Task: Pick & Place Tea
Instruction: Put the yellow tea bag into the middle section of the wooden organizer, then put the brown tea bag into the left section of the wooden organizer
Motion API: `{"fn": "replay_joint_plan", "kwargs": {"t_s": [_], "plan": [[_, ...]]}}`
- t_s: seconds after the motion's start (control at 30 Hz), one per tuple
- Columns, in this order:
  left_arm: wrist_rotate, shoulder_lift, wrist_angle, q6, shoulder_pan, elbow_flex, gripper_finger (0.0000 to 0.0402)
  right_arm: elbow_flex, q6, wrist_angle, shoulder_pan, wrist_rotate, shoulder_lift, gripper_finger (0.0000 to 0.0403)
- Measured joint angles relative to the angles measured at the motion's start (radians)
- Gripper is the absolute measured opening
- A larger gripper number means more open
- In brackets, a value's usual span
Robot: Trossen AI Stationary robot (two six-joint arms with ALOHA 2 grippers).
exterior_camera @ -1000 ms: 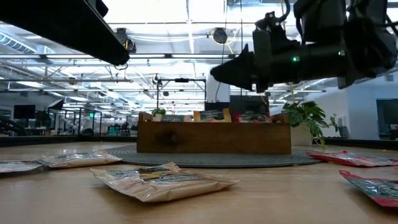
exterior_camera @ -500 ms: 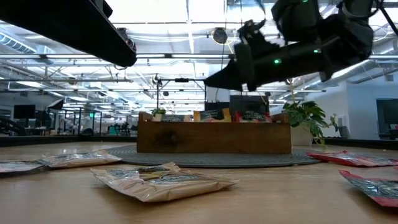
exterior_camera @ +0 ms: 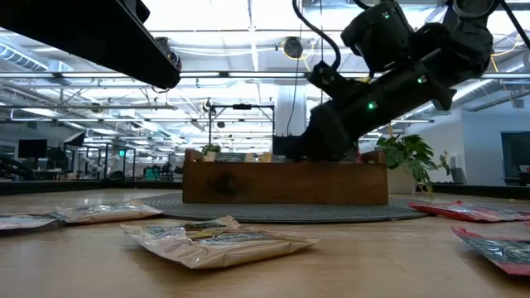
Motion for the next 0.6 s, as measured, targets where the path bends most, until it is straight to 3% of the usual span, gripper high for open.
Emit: {"fn": "replay_joint_plan", "kwargs": {"t_s": [0.17, 0.4, 0.6], "plan": [[0.0, 0.0, 0.0, 0.015, 0.002, 0.0, 0.0042, 0.0, 0.005, 0.012, 0.005, 0.001, 0.0, 0.0001], [0.0, 0.0, 0.0, 0.017, 0.001, 0.0, 0.0042, 0.0, -0.112, 0.167, 0.051, -0.002, -0.01, 0.0003], [0.003, 0.0, 0.008, -0.03, -0.007, 0.0, 0.0042, 0.0, -0.133, 0.129, 0.137, -0.026, -0.069, 0.0004]]}}
